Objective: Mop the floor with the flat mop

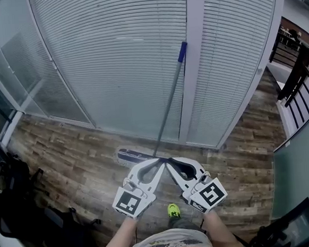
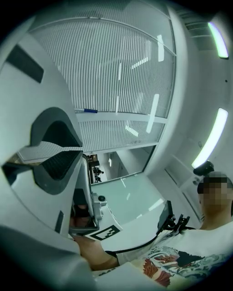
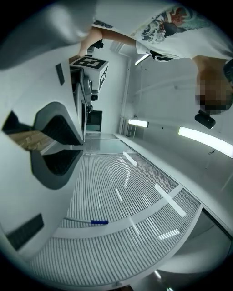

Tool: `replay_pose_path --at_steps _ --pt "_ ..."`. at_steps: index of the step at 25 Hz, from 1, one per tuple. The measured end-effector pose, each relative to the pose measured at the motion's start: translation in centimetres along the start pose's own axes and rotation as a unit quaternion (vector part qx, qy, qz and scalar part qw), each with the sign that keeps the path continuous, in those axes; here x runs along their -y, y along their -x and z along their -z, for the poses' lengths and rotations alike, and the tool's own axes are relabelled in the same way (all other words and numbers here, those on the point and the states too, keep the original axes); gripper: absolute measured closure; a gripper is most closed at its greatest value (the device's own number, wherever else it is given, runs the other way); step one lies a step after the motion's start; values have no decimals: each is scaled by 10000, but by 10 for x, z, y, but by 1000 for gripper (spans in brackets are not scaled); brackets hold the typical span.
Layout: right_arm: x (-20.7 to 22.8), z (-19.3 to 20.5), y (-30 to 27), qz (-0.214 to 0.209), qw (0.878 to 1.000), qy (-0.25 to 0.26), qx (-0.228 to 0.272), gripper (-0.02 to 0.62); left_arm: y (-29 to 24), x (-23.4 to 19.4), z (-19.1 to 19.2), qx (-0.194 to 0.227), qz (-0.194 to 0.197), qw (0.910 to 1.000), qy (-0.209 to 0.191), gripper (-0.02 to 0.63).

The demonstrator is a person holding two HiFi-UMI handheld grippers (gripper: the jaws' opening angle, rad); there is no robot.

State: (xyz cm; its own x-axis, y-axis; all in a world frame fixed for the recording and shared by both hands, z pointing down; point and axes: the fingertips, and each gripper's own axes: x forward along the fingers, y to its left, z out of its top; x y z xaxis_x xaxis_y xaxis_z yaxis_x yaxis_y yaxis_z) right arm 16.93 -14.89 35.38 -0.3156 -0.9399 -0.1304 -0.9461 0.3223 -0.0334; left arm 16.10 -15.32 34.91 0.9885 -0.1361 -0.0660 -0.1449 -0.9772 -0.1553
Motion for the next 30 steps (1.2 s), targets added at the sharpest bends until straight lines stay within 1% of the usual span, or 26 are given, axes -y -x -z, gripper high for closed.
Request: replay_pose_path --at_steps 3,6,11,15,17,22,25,30 --pt "38 4 -4 39 9999 -96 2 556 -35 -9 9 -54 -1 10000 24 589" --pt "65 6 -11 42 9998 -176 46 555 -59 -21 16 -107 -53 9999 78 589" --pt "103 10 -32 -105 9999 -81 35 555 -91 -48 26 -162 -136 9998 22 589" --pt "120 11 -44 -177 9998 -90 30 556 -106 -61 27 -80 -223 9997 50 589" --pt "127 12 -50 -179 9997 -174 48 555 -111 -68 31 -121 -219 9997 71 589" --pt "149 21 -72 -177 9996 -194 -96 556 -127 -94 45 -120 -187 9995 240 589" --pt "169 30 -89 -56 9997 -170 -166 555 -142 -114 58 -228 -123 9992 289 589" --pt "225 39 -126 345 9989 -163 -262 555 -188 -159 79 -391 260 9985 296 589"
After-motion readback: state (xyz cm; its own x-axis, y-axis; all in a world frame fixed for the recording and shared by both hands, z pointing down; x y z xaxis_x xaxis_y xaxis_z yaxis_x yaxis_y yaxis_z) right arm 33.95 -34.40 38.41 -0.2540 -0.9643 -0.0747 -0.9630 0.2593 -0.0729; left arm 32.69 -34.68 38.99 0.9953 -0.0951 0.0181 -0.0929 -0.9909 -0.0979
